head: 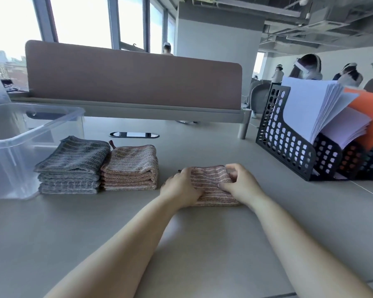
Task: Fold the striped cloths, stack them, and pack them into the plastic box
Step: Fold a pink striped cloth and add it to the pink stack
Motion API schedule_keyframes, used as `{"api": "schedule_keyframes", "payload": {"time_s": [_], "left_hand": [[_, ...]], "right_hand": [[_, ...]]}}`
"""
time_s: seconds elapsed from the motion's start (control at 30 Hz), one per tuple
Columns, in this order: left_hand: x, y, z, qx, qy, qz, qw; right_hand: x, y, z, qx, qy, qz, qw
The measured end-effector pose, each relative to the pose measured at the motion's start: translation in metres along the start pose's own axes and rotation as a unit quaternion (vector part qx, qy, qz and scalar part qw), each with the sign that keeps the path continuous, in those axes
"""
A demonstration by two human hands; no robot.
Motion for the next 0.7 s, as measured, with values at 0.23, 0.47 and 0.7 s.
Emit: {"api": "schedule_keyframes", "payload": {"time_s": [0.23,0.47,0.7], "left_hand": [[-0.007,0.026,0.002,0.463,0.19,0.005,0.866],[-0.016,0.085,0.02,0.48,0.213,0.06,0.849],[-0.042,0.153,0.062,0.36,0.145,-0.16,0.908]], "right_hand": [[-0.003,0.014,0.028,-0.335,-0.102,0.018,0.936],[-0.005,-0.004,0.094,-0.457,-0.085,0.07,0.883],[-0.019,-0.059,0.144,-0.287,0.025,-0.004,0.958]]}}
Point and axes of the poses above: each hand's wrist, its own x-axis away from the middle knuckle, its own y-axis out of the back of the hand, z = x × y, the point moved 6 cm from there along -x, towards the middle knuckle, and after that the axes turned 15 degrees about -z, right-handed, at the moved point
